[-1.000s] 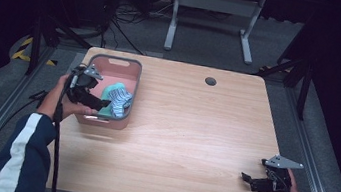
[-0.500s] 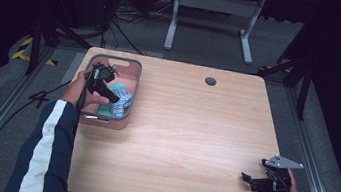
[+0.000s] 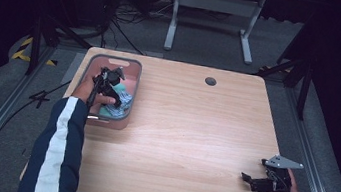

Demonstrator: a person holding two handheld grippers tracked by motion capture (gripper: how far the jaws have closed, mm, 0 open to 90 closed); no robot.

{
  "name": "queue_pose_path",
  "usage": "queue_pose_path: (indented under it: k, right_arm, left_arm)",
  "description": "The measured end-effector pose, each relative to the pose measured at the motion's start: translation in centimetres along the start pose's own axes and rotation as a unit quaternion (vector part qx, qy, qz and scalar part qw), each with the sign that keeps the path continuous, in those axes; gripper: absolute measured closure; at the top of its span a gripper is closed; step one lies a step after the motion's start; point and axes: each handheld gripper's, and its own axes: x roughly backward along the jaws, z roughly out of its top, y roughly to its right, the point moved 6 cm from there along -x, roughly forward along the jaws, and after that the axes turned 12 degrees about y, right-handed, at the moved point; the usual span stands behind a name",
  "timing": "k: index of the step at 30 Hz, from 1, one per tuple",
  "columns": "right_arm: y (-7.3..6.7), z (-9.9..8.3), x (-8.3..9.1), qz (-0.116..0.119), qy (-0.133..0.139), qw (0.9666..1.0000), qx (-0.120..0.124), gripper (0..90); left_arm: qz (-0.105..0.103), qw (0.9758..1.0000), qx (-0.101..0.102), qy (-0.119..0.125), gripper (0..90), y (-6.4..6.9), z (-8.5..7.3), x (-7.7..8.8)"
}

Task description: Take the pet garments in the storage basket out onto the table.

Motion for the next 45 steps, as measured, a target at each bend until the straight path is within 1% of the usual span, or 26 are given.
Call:
queue_pose_path:
  k: [1, 2, 5, 6, 7, 8, 9, 10, 12, 13, 14, 15, 18, 19, 20, 23, 26, 28, 31, 32, 33, 35, 37, 42, 44, 45]
  right_arm:
    - [0.0, 0.0, 0.0, 0.0, 0.0, 1.0, 0.0, 0.2]
    - [0.0, 0.0, 0.0, 0.0, 0.0, 1.0, 0.0, 0.2]
    - [0.0, 0.0, 0.0, 0.0, 0.0, 1.0, 0.0, 0.2]
    - [0.0, 0.0, 0.0, 0.0, 0.0, 1.0, 0.0, 0.2]
    - [0.0, 0.0, 0.0, 0.0, 0.0, 1.0, 0.0, 0.2]
    - [0.0, 0.0, 0.0, 0.0, 0.0, 1.0, 0.0, 0.2]
    - [0.0, 0.0, 0.0, 0.0, 0.0, 1.0, 0.0, 0.2]
    - [0.0, 0.0, 0.0, 0.0, 0.0, 1.0, 0.0, 0.2]
    - [0.0, 0.0, 0.0, 0.0, 0.0, 1.0, 0.0, 0.2]
    - [0.0, 0.0, 0.0, 0.0, 0.0, 1.0, 0.0, 0.2]
    - [0.0, 0.0, 0.0, 0.0, 0.0, 1.0, 0.0, 0.2]
    - [0.0, 0.0, 0.0, 0.0, 0.0, 1.0, 0.0, 0.2]
    - [0.0, 0.0, 0.0, 0.0, 0.0, 1.0, 0.0, 0.2]
    - [0.0, 0.0, 0.0, 0.0, 0.0, 1.0, 0.0, 0.2]
    - [0.0, 0.0, 0.0, 0.0, 0.0, 1.0, 0.0, 0.2]
    - [0.0, 0.0, 0.0, 0.0, 0.0, 1.0, 0.0, 0.2]
    - [0.0, 0.0, 0.0, 0.0, 0.0, 1.0, 0.0, 0.2]
    - [0.0, 0.0, 0.0, 0.0, -0.001, 1.0, 0.002, 0.2]
    - [0.0, 0.0, 0.0, 0.0, 0.0, 1.0, 0.0, 0.2]
    - [0.0, 0.0, 0.0, 0.0, 0.0, 1.0, 0.0, 0.2]
    - [0.0, 0.0, 0.0, 0.0, 0.0, 1.0, 0.0, 0.2]
    - [0.0, 0.0, 0.0, 0.0, 0.0, 1.0, 0.0, 0.2]
    - [0.0, 0.0, 0.0, 0.0, 0.0, 1.0, 0.0, 0.2]
    - [0.0, 0.0, 0.0, 0.0, 0.0, 1.0, 0.0, 0.2]
    - [0.0, 0.0, 0.0, 0.0, 0.0, 1.0, 0.0, 0.2]
    - [0.0, 0.0, 0.0, 0.0, 0.0, 1.0, 0.0, 0.2]
  left_arm:
    - [-0.002, 1.0, 0.004, 0.002, 15.2, 0.1, 0.0, -0.2]
    - [-0.002, 1.0, 0.002, 0.002, 15.4, 0.1, 0.0, -0.2]
    - [-0.014, 0.9999, 0.007, -0.002, 19.5, 0.1, -0.2, -0.4]
    - [-0.027, 0.9995, 0.016, -0.001, 22.7, 0.1, -0.3, -0.4]
    - [-0.033, 0.9992, 0.023, 0.003, 25.5, 0.2, -0.4, -0.5]
    - [-0.039, 0.9989, 0.025, 0.002, 27.1, 0.2, -0.4, -0.5]
    - [-0.049, 0.9984, 0.025, 0.005, 30.8, 0.2, -0.5, -0.4]
    - [-0.054, 0.998, 0.031, 0.005, 35.0, 0.4, -0.5, -0.4]
    - [-0.064, 0.9978, 0.017, 0.008, 44.1, 0.5, -0.4, -0.2]
    - [-0.066, 0.9977, 0.016, 0.01, 48.9, 0.7, -0.4, -0.2]
    - [-0.067, 0.9976, 0.015, 0.008, 51.3, 0.9, -0.3, -0.1]
    - [-0.069, 0.9976, 0.007, 0.002, 55.7, 1.0, -0.3, 0.0]
    - [-0.06, 0.9982, -0.008, 0.004, 66.0, 1.1, -0.1, 0.1]
    - [-0.048, 0.9987, -0.017, 0.002, 68.8, 1.0, 0.0, 0.3]
    - [-0.038, 0.9991, -0.02, 0.003, 70.7, 1.0, 0.1, 0.4]
    - [-0.011, 0.9996, -0.02, 0.014, 74.4, 0.8, 0.3, 1.1]
    - [0.005, 0.9991, -0.025, 0.033, 75.9, 0.5, 0.3, 2.1]
    - [0.002, 0.9987, -0.02, 0.046, 76.3, 0.5, 0.3, 2.8]
    - [0.007, 0.9974, -0.015, 0.071, 76.6, 0.4, 0.4, 4.2]
    - [0.011, 0.9966, -0.018, 0.079, 76.7, 0.3, 0.4, 4.6]
    - [0.015, 0.996, -0.015, 0.086, 76.8, 0.2, 0.4, 5.1]
    - [0.015, 0.9944, -0.011, 0.104, 76.8, 0.3, 0.4, 6.0]
    - [0.02, 0.9922, -0.012, 0.123, 76.9, 0.4, 0.4, 6.9]
    - [0.018, 0.9881, -0.02, 0.151, 77.0, 0.7, 0.3, 9.0]
    - [0.023, 0.9867, -0.023, 0.159, 77.1, 0.9, 0.3, 9.7]
    - [0.02, 0.9862, -0.024, 0.163, 77.0, 1.1, 0.3, 10.1]
